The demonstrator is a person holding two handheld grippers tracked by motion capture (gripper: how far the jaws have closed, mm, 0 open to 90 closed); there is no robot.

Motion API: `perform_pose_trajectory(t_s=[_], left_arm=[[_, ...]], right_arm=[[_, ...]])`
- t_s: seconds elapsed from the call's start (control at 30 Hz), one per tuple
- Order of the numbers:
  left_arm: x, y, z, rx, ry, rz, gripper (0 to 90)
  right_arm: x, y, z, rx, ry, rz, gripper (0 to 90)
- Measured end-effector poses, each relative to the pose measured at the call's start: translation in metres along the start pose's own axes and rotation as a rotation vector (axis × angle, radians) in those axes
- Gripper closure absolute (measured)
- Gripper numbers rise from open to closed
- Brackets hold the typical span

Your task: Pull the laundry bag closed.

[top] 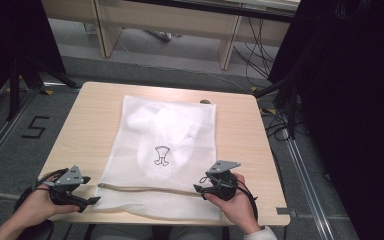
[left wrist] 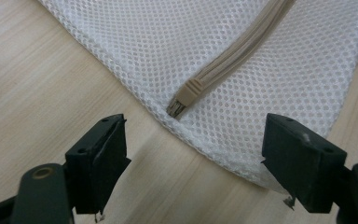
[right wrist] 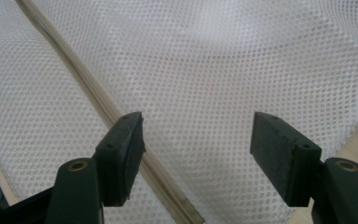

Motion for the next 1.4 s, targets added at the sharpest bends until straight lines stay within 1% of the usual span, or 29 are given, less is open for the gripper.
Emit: perform_pose_trajectory(t_s=[0.03, 0.1, 0.13, 0.17, 0.2, 0.23, 0.3, 0.33, 0.5, 0.53, 0.57, 0.6, 0.63, 0.77, 0.8, 0.83, 0.9, 0.93, 0.97, 1.03, 1.1, 1.13, 1.17, 1.2, 1.27, 1.3, 1.33, 1.37, 1.4], left_arm=[[-0.001, 0.0, -0.001, -0.003, 0.028, -0.001, 21.5], [0.0, 0.0, -0.001, 0.006, 0.022, 0.006, 21.5], [0.0, 0.0, -0.001, 0.008, 0.026, 0.004, 21.5], [-0.001, 0.0, -0.001, 0.007, 0.028, -0.003, 21.5], [-0.001, 0.0, -0.001, 0.007, 0.028, -0.003, 21.5], [0.001, 0.001, -0.001, 0.012, 0.009, 0.003, 21.5], [0.001, 0.001, -0.002, 0.009, 0.013, 0.007, 21.4], [0.0, 0.0, -0.002, 0.008, 0.028, 0.012, 21.4], [0.002, 0.001, -0.002, 0.016, 0.001, 0.01, 21.2], [0.002, 0.001, -0.002, 0.018, 0.0, 0.008, 21.2], [0.002, 0.001, -0.002, 0.017, 0.0, 0.008, 21.2], [0.002, 0.001, -0.002, 0.017, 0.001, 0.008, 21.1], [0.001, 0.001, -0.002, 0.01, 0.009, 0.001, 21.1], [0.002, 0.001, -0.002, 0.016, 0.002, 0.006, 20.9], [0.0, 0.0, -0.003, 0.008, 0.034, -0.001, 21.0], [0.0, 0.0, -0.003, 0.008, 0.034, -0.001, 21.0], [0.001, 0.0, -0.003, 0.015, 0.03, 0.0, 21.0], [0.001, 0.0, -0.003, 0.015, 0.029, 0.001, 21.0], [0.001, 0.0, -0.003, 0.015, 0.029, 0.001, 20.9], [0.001, 0.0, -0.003, 0.016, 0.029, 0.002, 20.9], [0.001, 0.0, -0.003, 0.016, 0.031, 0.002, 20.8], [0.001, 0.0, -0.003, 0.018, 0.027, 0.0, 20.8], [0.001, 0.0, -0.003, 0.019, 0.023, 0.0, 20.8], [0.003, 0.001, -0.002, 0.019, 0.003, 0.001, 20.8], [0.003, 0.001, -0.002, 0.018, 0.003, 0.002, 20.9], [0.001, 0.0, -0.003, 0.015, 0.031, -0.006, 20.9], [0.001, 0.0, -0.003, 0.011, 0.036, -0.004, 20.9], [0.001, 0.0, -0.003, 0.012, 0.034, -0.007, 20.9], [0.001, 0.001, -0.004, 0.006, 0.04, -0.012, 20.9]], right_arm=[[0.001, 0.0, 0.0, 0.006, -0.007, 0.002, 35.9], [0.002, -0.003, 0.001, -0.025, 0.0, -0.001, 37.4], [0.002, 0.0, 0.002, 0.004, 0.002, 0.009, 38.3], [0.004, 0.0, 0.003, 0.002, -0.002, 0.007, 39.6], [0.004, 0.0, 0.003, 0.002, -0.002, 0.007, 39.6], [0.006, -0.001, 0.005, 0.002, 0.024, 0.012, 42.4], [0.009, -0.004, 0.007, -0.005, 0.029, 0.012, 44.9], [0.011, -0.007, 0.007, -0.04, 0.034, 0.005, 46.1], [0.015, -0.006, 0.012, -0.02, 0.032, 0.031, 48.1], [0.015, -0.01, 0.012, -0.058, 0.041, 0.031, 48.6], [0.015, -0.007, 0.014, -0.016, 0.038, 0.036, 49.2], [0.016, -0.012, 0.014, -0.07, 0.05, 0.031, 50.0], [0.017, -0.011, 0.016, -0.047, 0.049, 0.034, 50.1], [0.024, -0.015, 0.021, -0.048, 0.057, 0.054, 51.1], [0.027, -0.019, 0.023, -0.066, 0.065, 0.061, 51.3], [0.028, -0.018, 0.025, -0.04, 0.07, 0.066, 51.6], [0.032, -0.022, 0.028, -0.045, 0.079, 0.07, 51.7], [0.033, -0.022, 0.03, -0.023, 0.086, 0.082, 51.7], [0.035, -0.025, 0.03, -0.046, 0.082, 0.075, 51.7], [0.038, -0.025, 0.033, -0.021, 0.087, 0.086, 51.7], [0.042, -0.029, 0.035, -0.038, 0.086, 0.094, 51.7], [0.043, -0.028, 0.037, -0.016, 0.094, 0.108, 51.7], [0.045, -0.031, 0.037, -0.044, 0.094, 0.098, 51.6], [0.046, -0.032, 0.039, -0.035, 0.1, 0.101, 51.6], [0.05, -0.035, 0.04, -0.039, 0.095, 0.112, 51.5], [0.05, -0.034, 0.042, -0.018, 0.111, 0.114, 51.5], [0.052, -0.038, 0.043, -0.043, 0.114, 0.118, 51.5], [0.053, -0.039, 0.045, -0.046, 0.129, 0.12, 51.6], [0.055, -0.039, 0.046, -0.04, 0.115, 0.127, 51.7]])
Point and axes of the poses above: each handheld gripper's, and its own axes: y roughly backward along the jaws, z roughly out of its top, x roughly to its left, the point moved 1 cm from there along -y, roughly forward along the jaws, and after that the axes turned 7 degrees about -y, right-handed, at the moved point
